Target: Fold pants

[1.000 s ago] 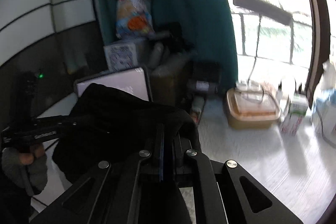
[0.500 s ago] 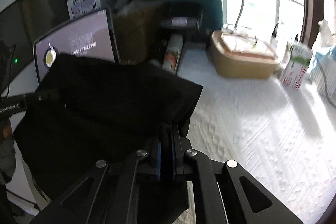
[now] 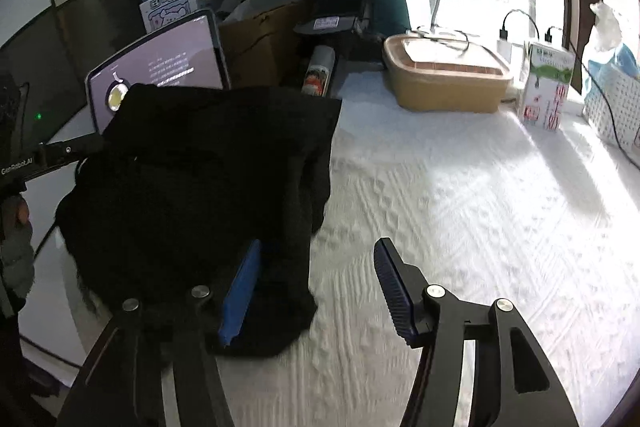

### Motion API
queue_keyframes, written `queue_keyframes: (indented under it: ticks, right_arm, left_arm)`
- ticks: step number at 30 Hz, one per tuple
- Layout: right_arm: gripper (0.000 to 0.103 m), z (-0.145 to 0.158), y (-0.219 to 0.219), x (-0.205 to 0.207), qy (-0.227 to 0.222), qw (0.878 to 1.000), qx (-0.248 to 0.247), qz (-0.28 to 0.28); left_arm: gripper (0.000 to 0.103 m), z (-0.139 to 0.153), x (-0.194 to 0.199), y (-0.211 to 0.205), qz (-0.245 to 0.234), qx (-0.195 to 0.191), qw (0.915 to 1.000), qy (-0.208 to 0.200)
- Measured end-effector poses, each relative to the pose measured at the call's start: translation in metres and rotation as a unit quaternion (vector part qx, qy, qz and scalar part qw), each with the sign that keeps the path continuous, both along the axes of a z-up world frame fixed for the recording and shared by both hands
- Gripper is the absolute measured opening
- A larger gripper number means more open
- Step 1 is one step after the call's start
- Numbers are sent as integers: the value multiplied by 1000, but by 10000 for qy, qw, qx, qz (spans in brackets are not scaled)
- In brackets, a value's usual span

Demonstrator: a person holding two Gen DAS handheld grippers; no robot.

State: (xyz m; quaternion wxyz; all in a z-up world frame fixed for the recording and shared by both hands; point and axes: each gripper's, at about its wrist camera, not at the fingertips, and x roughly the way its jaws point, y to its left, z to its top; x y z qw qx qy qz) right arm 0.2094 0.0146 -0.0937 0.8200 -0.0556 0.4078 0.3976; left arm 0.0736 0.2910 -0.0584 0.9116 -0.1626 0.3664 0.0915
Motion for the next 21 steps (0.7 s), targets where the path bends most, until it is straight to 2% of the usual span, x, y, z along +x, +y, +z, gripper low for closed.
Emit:
queue_keyframes:
  ticks: [5,9,11,13,14,16,21]
  right_arm:
    - [61,-13,2,-5,312,9992,67,243]
    - [60,-22,11,-12,412,9979,-87,496]
    - [46,-21,13,-15,364,9974,-76,622]
    - [23,-21,16,-18,359,9966,-97,741]
    - [17,-20,17,-21,353,9960,-69,815]
    - [11,-17,17,-27,320,9951,-42,934]
    - [10,4,13,-38,197,9928,-5,1180]
  left_arm:
    - [43,-19,-11,-8,23,-148,9998,153]
    - [46,-28,-17,-12,43,-269,9994,198]
    - [46,-31,-19,-14,27,-304,9993,195]
    - [46,-32,-19,-16,-14,-233,9995,199]
    - [45,-33,-18,-18,-27,-177,9995,242]
    - [41,-35,-18,-19,-39,-116,9995,291]
    - [37,-29,-22,-20,-75,3,9993,361]
